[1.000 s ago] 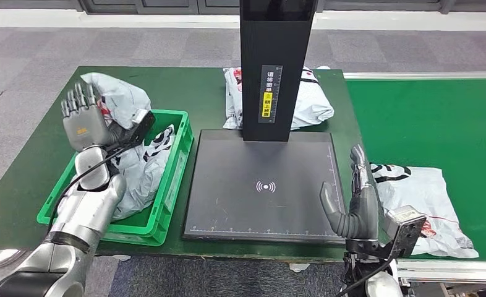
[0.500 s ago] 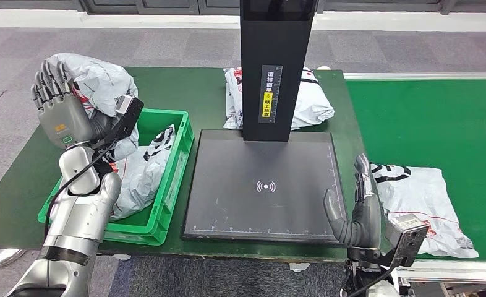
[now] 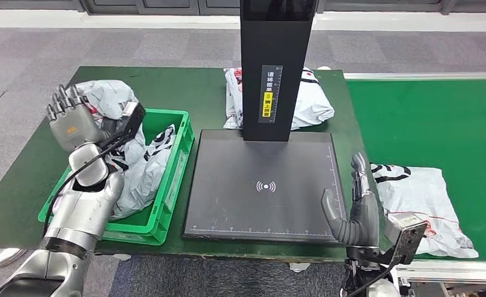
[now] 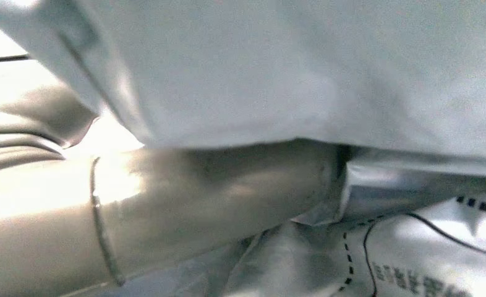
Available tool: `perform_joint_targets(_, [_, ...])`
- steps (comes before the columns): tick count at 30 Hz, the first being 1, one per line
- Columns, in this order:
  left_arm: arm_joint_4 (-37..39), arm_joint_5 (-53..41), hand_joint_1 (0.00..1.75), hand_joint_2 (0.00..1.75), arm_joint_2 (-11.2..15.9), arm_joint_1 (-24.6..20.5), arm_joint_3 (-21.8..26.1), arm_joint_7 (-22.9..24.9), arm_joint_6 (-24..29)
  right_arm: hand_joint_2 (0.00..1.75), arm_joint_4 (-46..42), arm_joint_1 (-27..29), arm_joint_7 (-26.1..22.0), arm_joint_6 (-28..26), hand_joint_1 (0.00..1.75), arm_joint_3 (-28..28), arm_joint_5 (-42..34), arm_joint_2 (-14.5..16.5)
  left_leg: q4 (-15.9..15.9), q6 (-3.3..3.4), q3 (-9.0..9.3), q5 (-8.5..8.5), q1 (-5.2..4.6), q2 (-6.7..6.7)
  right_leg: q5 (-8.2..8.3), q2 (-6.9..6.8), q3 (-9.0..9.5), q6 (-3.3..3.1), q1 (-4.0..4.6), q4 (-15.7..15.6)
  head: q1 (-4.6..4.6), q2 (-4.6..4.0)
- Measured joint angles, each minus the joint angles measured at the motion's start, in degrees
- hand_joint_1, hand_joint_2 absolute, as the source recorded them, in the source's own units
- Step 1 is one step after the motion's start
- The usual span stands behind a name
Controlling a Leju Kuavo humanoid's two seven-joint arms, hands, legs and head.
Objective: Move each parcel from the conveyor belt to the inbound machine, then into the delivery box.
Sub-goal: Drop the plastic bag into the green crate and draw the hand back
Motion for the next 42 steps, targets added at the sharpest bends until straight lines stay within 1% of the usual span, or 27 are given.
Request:
perform_joint_targets(3, [7.1, 0.0, 0.00, 0.00, 1.4, -2.7, -5.9, 1.9, -8.7, 1.75, 0.1, -0.7, 0.3, 1.2, 0.00, 0.0, 0.0, 0.0, 0.0, -0.02, 0.00, 0.03, 0.00, 0.00, 0.02, 0.01, 0.00, -0.01, -0.01, 0.0, 0.01, 0.00])
perform_joint_targets(6, [13.1, 0.0, 0.00, 0.00, 2.4, -4.4, -11.9, 1.1, -15.4, 1.75, 0.3, -1.7, 0.5, 2.6, 0.00, 0.0, 0.0, 0.0, 0.0, -0.02, 0.01, 0.03, 0.00, 0.04, 0.04, 0.07, 0.00, 0.00, -0.03, 0.0, 0.02, -0.01])
perform_joint_targets(8, [16.3, 0.0, 0.00, 0.00, 3.0, -4.8, -14.9, -0.3, -18.2, 1.75, 1.0, -2.5, 0.7, 3.4, 0.00, 0.0, 0.1, -0.1, 0.0, -0.03, 0.01, 0.02, 0.00, 0.09, 0.04, 0.14, -0.01, 0.01, -0.03, 0.0, 0.01, -0.01])
perform_joint_targets(13, [21.0, 0.0, 0.00, 0.00, 4.3, -5.4, -18.7, -4.7, -21.9, 1.75, 2.1, -3.7, 0.9, 4.8, 0.00, 0.0, 0.5, -0.1, 0.0, -0.03, 0.01, 0.01, 0.00, 0.07, 0.01, 0.13, -0.01, -0.01, -0.02, 0.0, 0.01, 0.00])
perform_joint_targets(20, [23.1, 0.0, 0.00, 0.00, 6.0, -6.1, -21.2, -6.7, -24.0, 1.75, 2.5, -4.0, 1.7, 5.7, 0.00, -0.1, 1.0, -0.1, 0.0, -0.10, 0.05, -0.03, 0.00, 0.09, 0.01, 0.13, 0.00, -0.03, 0.03, 0.0, 0.00, -0.01])
perform_joint_targets(25, [23.6, 0.0, 0.00, 0.00, 6.7, -6.4, -21.6, -7.2, -24.6, 1.75, 2.7, -4.5, 1.8, 5.8, 0.00, -0.1, 1.1, -0.1, 0.0, -0.15, 0.07, 0.01, 0.00, 0.08, 0.04, 0.13, 0.01, -0.08, 0.09, 0.0, 0.00, -0.01])
perform_joint_targets(31, [23.9, 0.0, 0.00, 0.00, 6.9, -6.5, -21.6, -7.1, -24.2, 1.75, 2.7, -4.5, 1.8, 5.9, 0.00, -0.1, 1.1, -0.1, 0.0, -0.19, 0.07, 0.03, 0.01, 0.08, 0.05, 0.14, 0.01, -0.10, 0.13, 0.0, 0.00, 0.00])
perform_joint_targets(33, [23.6, 0.0, 0.00, 0.00, 7.2, -6.5, -21.6, -6.4, -22.8, 1.75, 2.7, -4.3, 1.8, 6.1, 0.00, -0.1, 1.3, -0.1, 0.0, -0.20, 0.07, 0.04, 0.01, 0.08, 0.05, 0.14, -0.01, -0.11, 0.14, 0.0, 0.00, 0.00])
perform_joint_targets(36, [21.9, 0.0, 0.00, 0.00, 7.9, -6.1, -21.5, -4.4, -18.6, 1.75, 2.7, -3.7, 1.8, 6.4, 0.00, -0.1, 1.7, -0.1, 0.0, -0.22, 0.05, 0.05, 0.02, 0.08, 0.05, 0.13, -0.02, -0.11, 0.17, 0.0, 0.00, 0.00])
perform_joint_targets(39, [17.7, 0.0, 0.00, 0.00, 8.9, -4.9, -20.9, -2.8, -14.1, 1.75, 2.7, -3.1, 1.9, 6.3, 0.00, -0.1, 2.0, -0.1, 0.0, -0.22, 0.03, 0.05, 0.02, 0.07, 0.04, 0.12, -0.02, -0.12, 0.17, 0.0, 0.00, 0.01])
perform_joint_targets(42, [12.2, 0.0, 0.00, 0.00, 10.2, -3.1, -19.9, -1.6, -12.0, 1.75, 2.7, -2.7, 2.0, 6.2, 0.00, -0.2, 2.1, -0.1, 0.0, -0.22, 0.02, 0.05, 0.02, 0.07, 0.04, 0.13, -0.03, -0.12, 0.16, 0.0, 0.00, 0.00])
